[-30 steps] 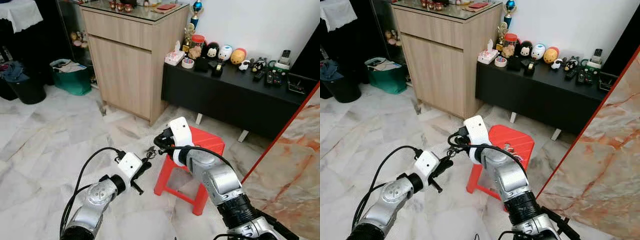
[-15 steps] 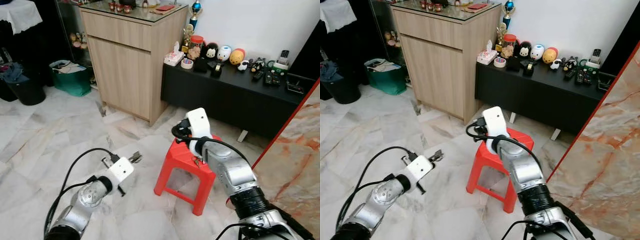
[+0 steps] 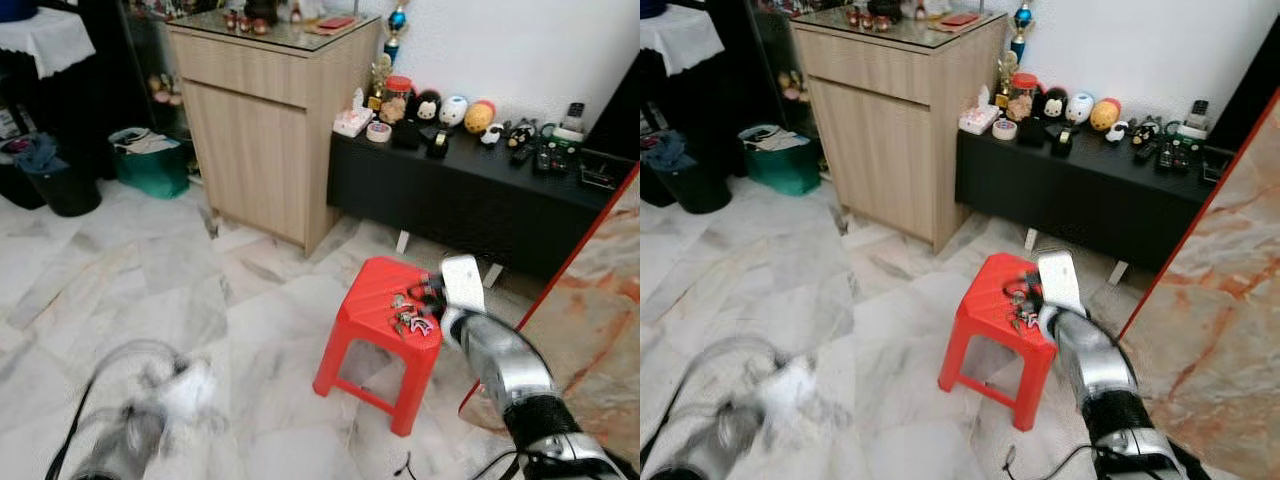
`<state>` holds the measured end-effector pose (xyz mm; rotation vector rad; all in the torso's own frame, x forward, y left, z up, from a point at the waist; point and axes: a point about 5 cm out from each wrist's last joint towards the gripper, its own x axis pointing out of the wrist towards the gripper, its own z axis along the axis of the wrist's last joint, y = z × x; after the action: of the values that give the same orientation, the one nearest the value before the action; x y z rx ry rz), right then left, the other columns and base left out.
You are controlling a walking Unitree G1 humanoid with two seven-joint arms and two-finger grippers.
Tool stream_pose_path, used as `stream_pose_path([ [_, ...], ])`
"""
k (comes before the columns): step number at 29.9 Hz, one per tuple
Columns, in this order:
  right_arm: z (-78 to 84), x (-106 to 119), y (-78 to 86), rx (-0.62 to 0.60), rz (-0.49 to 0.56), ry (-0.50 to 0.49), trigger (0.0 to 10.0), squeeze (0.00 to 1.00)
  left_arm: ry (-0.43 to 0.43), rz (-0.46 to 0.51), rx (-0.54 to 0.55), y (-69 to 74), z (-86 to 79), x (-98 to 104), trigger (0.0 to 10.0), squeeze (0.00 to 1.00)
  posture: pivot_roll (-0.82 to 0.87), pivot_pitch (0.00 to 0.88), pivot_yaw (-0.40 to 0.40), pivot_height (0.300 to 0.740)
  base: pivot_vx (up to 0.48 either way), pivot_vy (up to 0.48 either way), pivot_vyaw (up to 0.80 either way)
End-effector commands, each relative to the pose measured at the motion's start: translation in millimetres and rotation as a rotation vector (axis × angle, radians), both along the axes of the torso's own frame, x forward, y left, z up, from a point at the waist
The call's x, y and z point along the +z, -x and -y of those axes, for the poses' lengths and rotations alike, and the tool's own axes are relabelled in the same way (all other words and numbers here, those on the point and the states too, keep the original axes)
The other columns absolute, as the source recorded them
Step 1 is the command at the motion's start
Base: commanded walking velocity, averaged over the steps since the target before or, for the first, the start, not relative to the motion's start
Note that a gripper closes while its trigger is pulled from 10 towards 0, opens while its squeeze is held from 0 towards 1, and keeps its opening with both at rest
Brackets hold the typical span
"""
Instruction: Hang keys on a hook
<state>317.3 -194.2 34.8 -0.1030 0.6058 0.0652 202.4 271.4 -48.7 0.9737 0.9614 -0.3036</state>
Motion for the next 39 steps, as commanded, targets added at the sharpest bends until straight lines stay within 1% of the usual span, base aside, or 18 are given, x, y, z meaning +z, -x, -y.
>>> stream_pose_path([
  [1,11.1,-27.6,20.9,-0.045,-0.087,0.011,10.0,0.00,-0.026,-0.116,0.131,28.1,-15.8,-11.6,10.0,0.00,0.07,0.000,-0.042,0.740,0.000,0.000,0.00],
  [5,14.3,-63.5,55.5,-0.060,-0.227,0.036,10.0,0.00,0.049,-0.079,0.255,36.1,-12.8,-16.5,10.0,0.00,0.08,0.000,-0.044,0.740,0.000,0.000,0.00],
  [6,13.1,-74.6,68.1,-0.053,-0.275,0.045,10.0,0.00,0.266,0.048,0.510,24.8,-2.4,-15.0,10.0,0.00,0.10,0.000,-0.049,0.740,0.000,0.000,0.00],
  [9,8.8,-85.4,80.9,-0.050,-0.322,0.038,10.0,0.00,0.558,0.204,0.692,1.3,13.4,-6.4,10.0,0.00,0.11,0.000,-0.061,0.740,0.000,0.000,0.00],
  [13,0.2,-101.0,101.0,-0.006,-0.390,0.058,10.0,0.00,0.182,0.223,0.063,-19.4,24.4,7.6,10.0,0.00,0.12,0.000,-0.070,0.740,0.000,0.000,0.00],
  [16,-1.5,-106.9,110.1,-0.008,-0.411,0.059,10.0,0.00,0.449,0.266,0.568,-13.9,11.2,3.4,10.0,0.00,0.11,0.000,-0.070,0.740,0.000,0.000,0.00],
  [17,-0.1,-108.7,113.5,-0.020,-0.421,0.056,10.0,0.00,0.142,0.212,0.234,-16.6,13.5,4.9,10.0,0.00,0.11,0.000,-0.072,0.740,0.000,0.000,0.00],
  [19,2.4,-110.2,116.7,-0.021,-0.431,0.067,10.0,0.00,-0.123,0.102,-0.232,-13.4,24.1,0.7,10.0,0.00,0.12,0.000,-0.074,0.740,0.000,0.000,0.00],
  [20,4.8,-111.9,120.6,-0.022,-0.444,0.076,10.0,0.00,0.103,0.186,0.031,-20.7,24.5,6.2,10.0,0.00,0.13,0.000,-0.074,0.740,0.000,0.000,0.00],
  [21,4.8,-111.9,120.6,-0.022,-0.444,0.076,10.0,0.00,0.103,0.186,0.031,-20.7,24.5,6.2,10.0,0.00,0.13,0.000,-0.074,0.740,0.000,0.000,0.00],
  [22,5.8,-112.9,122.7,-0.022,-0.451,0.080,10.0,0.00,0.389,0.287,0.357,-27.5,25.1,10.9,10.0,0.00,0.12,0.000,-0.078,0.740,0.000,0.000,0.00],
  [25,7.6,-115.3,127.8,-0.030,-0.470,0.083,10.0,0.00,0.052,0.250,-0.030,-33.0,27.0,14.9,10.0,0.00,0.12,0.000,-0.079,0.740,0.000,0.000,0.00],
  [28,8.9,-118.1,133.9,-0.027,-0.492,0.090,10.0,0.00,0.385,0.292,0.322,-34.5,34.4,12.6,10.0,0.00,0.12,0.000,-0.079,0.740,0.000,0.000,0.00],
  [31,11.8,-120.5,139.7,-0.040,-0.514,0.095,10.0,0.00,-0.161,0.195,-0.217,-33.5,25.7,13.8,10.0,0.00,0.12,0.000,-0.073,0.740,0.000,0.000,0.00],
  [33,12.5,-120.9,140.9,-0.050,-0.518,0.091,10.0,0.00,0.050,0.252,0.055,-34.5,23.8,15.0,10.0,0.00,0.12,0.000,-0.073,0.740,0.000,0.000,0.00],
  [34,12.2,-121.7,142.5,-0.051,-0.523,0.089,10.0,0.00,0.575,0.353,0.591,-42.1,33.1,17.2,10.0,0.00,0.12,0.000,-0.074,0.740,0.000,0.000,0.00],
  [36,11.8,-122.4,144.0,-0.054,-0.529,0.083,10.0,0.00,0.663,0.492,0.600,-52.6,28.1,32.2,10.0,0.00,0.11,0.000,-0.072,0.740,0.000,0.000,0.00],
  [39,12.9,-121.3,142.0,-0.085,-0.513,0.055,10.0,0.00,0.586,0.569,0.287,-68.0,43.6,54.4,10.0,0.00,0.12,0.000,-0.076,0.740,0.000,0.000,0.00],
])
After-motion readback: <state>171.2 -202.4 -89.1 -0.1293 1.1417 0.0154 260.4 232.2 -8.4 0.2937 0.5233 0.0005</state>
